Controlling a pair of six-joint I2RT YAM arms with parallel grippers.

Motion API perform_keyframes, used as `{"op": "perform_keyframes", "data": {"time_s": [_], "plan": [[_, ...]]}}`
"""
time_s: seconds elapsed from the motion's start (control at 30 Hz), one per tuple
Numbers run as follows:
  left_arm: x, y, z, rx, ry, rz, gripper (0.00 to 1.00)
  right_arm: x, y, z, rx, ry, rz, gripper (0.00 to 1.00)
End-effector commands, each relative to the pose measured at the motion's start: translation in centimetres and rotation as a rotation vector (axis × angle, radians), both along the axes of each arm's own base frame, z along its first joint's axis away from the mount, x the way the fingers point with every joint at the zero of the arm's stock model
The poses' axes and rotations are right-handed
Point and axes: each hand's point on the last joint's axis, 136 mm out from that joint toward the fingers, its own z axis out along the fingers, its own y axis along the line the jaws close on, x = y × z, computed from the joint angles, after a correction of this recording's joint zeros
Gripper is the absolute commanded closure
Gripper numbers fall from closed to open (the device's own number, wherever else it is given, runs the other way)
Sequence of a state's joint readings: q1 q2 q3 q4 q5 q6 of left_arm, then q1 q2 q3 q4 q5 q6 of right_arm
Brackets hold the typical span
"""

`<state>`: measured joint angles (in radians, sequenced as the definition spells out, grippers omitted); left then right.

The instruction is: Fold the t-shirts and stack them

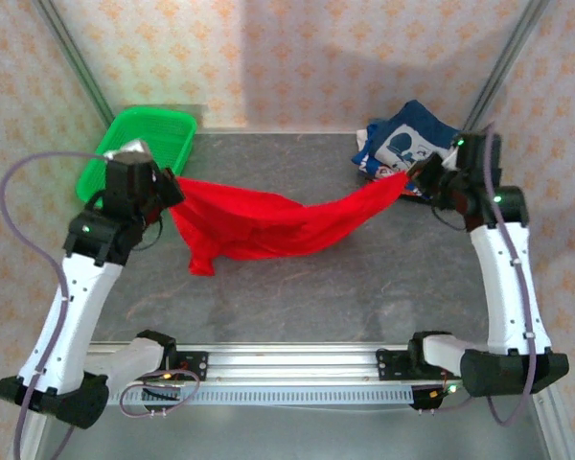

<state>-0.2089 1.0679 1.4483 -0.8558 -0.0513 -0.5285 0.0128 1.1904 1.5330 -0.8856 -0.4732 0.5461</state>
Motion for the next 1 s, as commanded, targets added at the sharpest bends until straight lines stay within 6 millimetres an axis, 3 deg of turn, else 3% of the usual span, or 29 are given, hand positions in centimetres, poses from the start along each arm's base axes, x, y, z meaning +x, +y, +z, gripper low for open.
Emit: {"op": "perform_keyframes", "data": {"time_s": [0.0,0.07,0.2,0.37,0.6,0.97], "plan": [[0.6,1.8,5.7,0.151,-0.064,0.021,1.00,0.7,0.7,6.5,0.063,-0.118,0.052,1.00],[0.8,2.3,9.8,0.186,-0.137,0.027,1.00,1.0,0.8,10.9,0.089,-0.209,0.057,1.00],[0.2,3.3,16.5,0.241,-0.272,0.057,1.00,0.6,0.7,17.5,0.110,-0.345,0.062,1.00],[-0.5,4.2,21.3,0.302,-0.372,0.085,1.00,-0.6,0.1,21.9,0.124,-0.444,0.039,1.00],[-1.0,4.9,24.3,0.340,-0.455,0.112,1.00,-0.8,-2.2,24.7,0.230,-0.528,-0.035,1.00],[-1.6,4.9,26.9,0.327,-0.548,0.125,1.00,-3.3,-1.0,32.9,0.425,-0.751,0.063,1.00]]}}
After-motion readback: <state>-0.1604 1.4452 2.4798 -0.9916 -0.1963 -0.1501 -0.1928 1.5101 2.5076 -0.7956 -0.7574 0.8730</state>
